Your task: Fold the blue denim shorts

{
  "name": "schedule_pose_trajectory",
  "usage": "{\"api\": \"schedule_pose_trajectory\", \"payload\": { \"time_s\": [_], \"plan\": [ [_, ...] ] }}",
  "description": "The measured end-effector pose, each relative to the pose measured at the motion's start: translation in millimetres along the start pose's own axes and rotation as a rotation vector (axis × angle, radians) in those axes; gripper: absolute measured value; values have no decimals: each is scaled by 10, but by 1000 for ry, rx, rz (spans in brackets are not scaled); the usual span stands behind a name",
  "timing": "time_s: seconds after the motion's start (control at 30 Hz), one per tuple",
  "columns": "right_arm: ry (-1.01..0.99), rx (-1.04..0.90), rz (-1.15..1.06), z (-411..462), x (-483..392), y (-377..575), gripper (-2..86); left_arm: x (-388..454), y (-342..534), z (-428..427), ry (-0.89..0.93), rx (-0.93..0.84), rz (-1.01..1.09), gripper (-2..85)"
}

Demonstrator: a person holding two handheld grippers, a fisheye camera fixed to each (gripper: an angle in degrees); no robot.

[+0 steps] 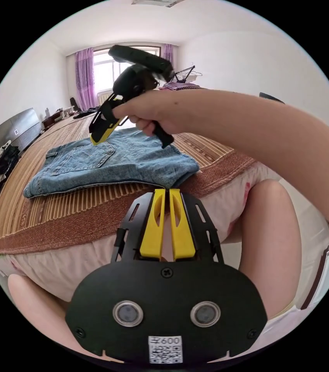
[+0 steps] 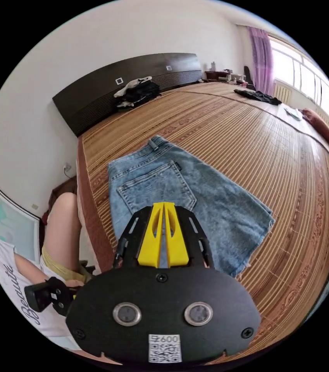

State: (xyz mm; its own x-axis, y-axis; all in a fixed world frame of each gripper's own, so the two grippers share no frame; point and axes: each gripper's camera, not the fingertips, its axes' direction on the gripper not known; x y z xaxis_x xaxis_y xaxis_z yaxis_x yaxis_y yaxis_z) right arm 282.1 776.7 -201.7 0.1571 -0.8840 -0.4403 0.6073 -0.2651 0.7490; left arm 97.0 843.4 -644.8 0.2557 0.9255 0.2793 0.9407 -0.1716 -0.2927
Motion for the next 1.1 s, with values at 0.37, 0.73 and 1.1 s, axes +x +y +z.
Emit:
{"api": "schedule_pose_trajectory", "payload": {
  "time_s": [0.37, 0.73, 1.1],
  "plan": [
    [294, -98, -198, 296, 985, -593, 39, -158, 364, -198, -22, 44, 102, 25],
    [254, -228, -153, 885, 1636, -800, 0, -385, 597, -400, -8, 66, 105, 24],
    [371, -332, -267, 1123, 1757, -1003, -8, -605, 715, -580, 6, 55, 105, 24]
  ]
}}
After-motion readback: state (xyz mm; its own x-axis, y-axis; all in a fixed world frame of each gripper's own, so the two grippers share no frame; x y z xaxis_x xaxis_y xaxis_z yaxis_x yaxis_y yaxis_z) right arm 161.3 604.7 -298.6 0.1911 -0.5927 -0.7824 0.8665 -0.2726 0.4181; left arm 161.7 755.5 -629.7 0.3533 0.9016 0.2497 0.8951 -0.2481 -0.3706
